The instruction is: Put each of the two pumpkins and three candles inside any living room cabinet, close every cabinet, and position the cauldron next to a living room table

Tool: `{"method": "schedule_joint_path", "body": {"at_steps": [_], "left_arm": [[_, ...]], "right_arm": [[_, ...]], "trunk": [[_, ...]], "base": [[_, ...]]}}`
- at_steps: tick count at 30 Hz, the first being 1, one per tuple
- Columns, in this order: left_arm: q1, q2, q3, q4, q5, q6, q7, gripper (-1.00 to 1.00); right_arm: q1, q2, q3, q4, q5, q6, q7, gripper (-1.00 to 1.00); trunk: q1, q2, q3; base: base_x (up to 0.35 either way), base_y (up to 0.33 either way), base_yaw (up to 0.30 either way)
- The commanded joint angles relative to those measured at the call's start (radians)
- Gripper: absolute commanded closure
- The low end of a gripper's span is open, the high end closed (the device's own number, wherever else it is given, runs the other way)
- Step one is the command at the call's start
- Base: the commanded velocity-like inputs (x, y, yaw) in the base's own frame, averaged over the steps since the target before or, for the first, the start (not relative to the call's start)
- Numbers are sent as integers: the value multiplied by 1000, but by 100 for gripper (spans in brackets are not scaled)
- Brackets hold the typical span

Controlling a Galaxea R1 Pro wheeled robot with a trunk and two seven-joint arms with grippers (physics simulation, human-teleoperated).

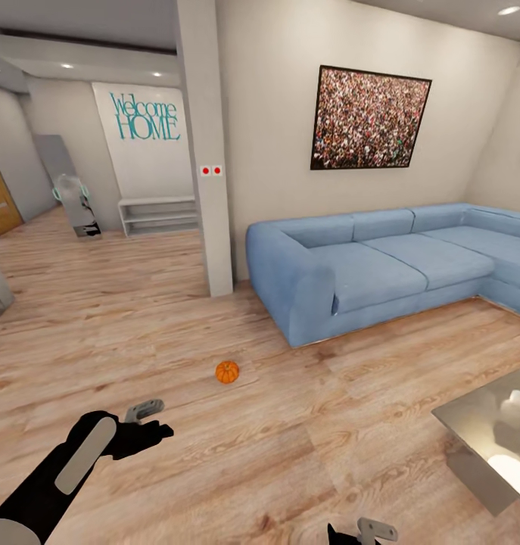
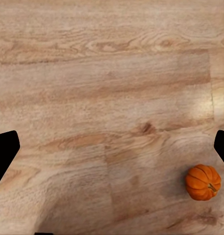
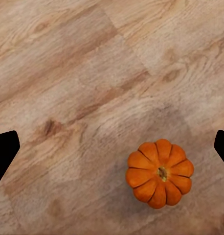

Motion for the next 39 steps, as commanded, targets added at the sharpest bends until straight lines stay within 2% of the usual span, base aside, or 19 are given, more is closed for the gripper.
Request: {"method": "schedule_joint_path", "body": {"at_steps": [1,18,31,34,37,39], "left_arm": [[-1,1,-2,-1,11,1,10,-100],[0,-2,-4,0,12,-1,7,-100],[0,-1,-2,0,15,0,5,-100],[-1,0,-1,0,34,0,4,-100],[0,6,1,0,72,2,4,-100],[-1,9,1,0,89,2,4,-100]], "right_arm": [[0,-1,9,-1,-5,-2,-6,-100],[0,-1,9,-2,-5,-2,-6,-100],[0,-2,8,-1,-10,1,17,-100],[0,-5,-16,-2,-57,11,77,-100],[-1,-15,-65,-2,-159,49,166,-100],[-6,-30,-82,-8,-209,82,194,-100]], "trunk": [[4,-8,-4],[69,-127,-55],[119,-218,-95],[130,-239,-105],[142,-260,-114],[150,-274,-120]], "base": [[0,0,-125],[0,0,-243],[0,0,-19],[0,0,0],[0,0,0],[0,0,0]]}}
